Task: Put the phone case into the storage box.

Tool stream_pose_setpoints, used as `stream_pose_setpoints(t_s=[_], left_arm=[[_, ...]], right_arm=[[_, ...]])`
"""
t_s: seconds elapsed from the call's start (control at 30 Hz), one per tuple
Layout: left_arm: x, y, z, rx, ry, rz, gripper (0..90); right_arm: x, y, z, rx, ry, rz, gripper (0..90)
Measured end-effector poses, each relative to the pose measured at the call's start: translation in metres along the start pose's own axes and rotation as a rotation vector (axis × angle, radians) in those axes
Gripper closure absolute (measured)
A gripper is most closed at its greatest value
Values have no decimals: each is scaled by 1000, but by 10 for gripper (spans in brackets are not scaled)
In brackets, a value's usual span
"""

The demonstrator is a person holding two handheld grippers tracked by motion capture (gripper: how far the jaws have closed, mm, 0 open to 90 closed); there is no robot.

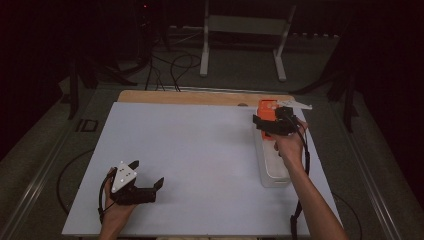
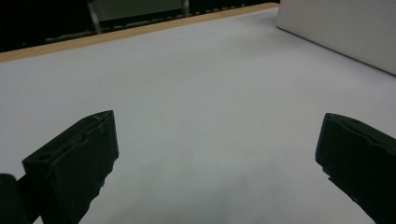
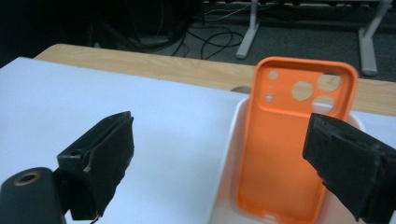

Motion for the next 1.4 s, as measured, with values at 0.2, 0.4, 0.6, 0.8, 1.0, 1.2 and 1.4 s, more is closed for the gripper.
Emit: stream_pose_setpoints(t_s=[0.2,0.4,0.6,0.8,1.0,1.2,1.4], left_arm=[[0,0,0,0,0,0,2],[0,1,0,0,-2,2,2],[0,1,0,0,1,0,2],[0,0,0,-1,1,0,1],[1,0,-1,-2,2,0,2],[1,0,-1,-4,12,-5,1],[2,0,-2,-6,15,-6,1]], right_arm=[[-9,-9,-14,31,0,6,88],[-16,-15,-24,60,-7,7,88],[-22,-22,-35,87,8,8,88],[-32,-27,-46,119,20,0,88],[-43,-34,-54,151,36,-3,88],[-54,-41,-63,192,66,-10,88],[-67,-49,-73,225,108,-30,88]])
Point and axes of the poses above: each handheld gripper's, and its own axes: z roughly forward along the jaws, x roughly out of its top, y roughly to its right, the point moved 5 cm from there along z, roughly forward along the jaws, and after that the axes turned 2 degrees about y, right-handed, at the moved point
